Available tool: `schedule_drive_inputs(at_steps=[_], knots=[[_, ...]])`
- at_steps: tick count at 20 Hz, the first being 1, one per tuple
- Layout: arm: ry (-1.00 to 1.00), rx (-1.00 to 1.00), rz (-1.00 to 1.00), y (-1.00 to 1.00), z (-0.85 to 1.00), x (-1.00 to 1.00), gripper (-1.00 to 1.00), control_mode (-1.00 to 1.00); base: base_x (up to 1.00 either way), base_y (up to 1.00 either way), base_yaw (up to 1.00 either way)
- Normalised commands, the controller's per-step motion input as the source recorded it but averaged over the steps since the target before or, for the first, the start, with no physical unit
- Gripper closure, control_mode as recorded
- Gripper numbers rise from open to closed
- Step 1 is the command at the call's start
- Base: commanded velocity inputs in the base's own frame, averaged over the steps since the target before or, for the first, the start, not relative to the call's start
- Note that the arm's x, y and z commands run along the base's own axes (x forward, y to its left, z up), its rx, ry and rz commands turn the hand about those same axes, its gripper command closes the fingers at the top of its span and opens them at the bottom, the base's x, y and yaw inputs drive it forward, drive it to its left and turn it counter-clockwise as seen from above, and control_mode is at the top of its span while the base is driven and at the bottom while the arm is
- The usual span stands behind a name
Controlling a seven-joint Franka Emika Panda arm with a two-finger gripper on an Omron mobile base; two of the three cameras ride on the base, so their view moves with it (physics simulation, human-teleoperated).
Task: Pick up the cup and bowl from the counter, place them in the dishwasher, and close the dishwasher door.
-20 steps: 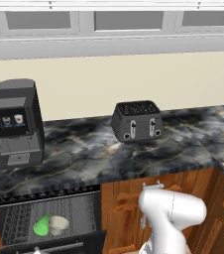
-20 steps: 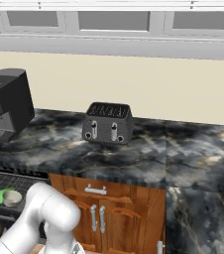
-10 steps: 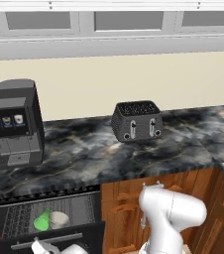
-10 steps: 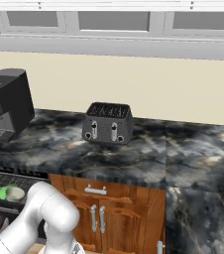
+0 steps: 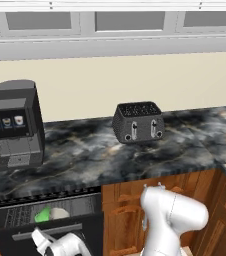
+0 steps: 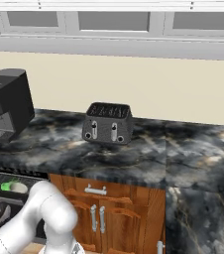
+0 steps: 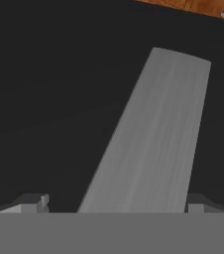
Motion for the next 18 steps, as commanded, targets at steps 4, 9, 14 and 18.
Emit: schedule_drive_inputs(at_steps=[4, 9, 14, 18], knots=[[-0.23, -0.23, 0.09, -0.01, -0.76, 0.57, -1.00, -1.00, 0.00, 0.00, 0.00], [-0.23, -0.24, 0.09, 0.00, -0.78, 0.54, -1.00, -1.00, 0.00, 0.00, 0.00], [-0.25, -0.25, 0.09, 0.00, -0.75, 0.44, -1.00, -1.00, 0.00, 0.00, 0.00], [-0.26, -0.25, 0.10, 0.00, -0.70, 0.33, -1.00, -1.00, 0.00, 0.00, 0.00]])
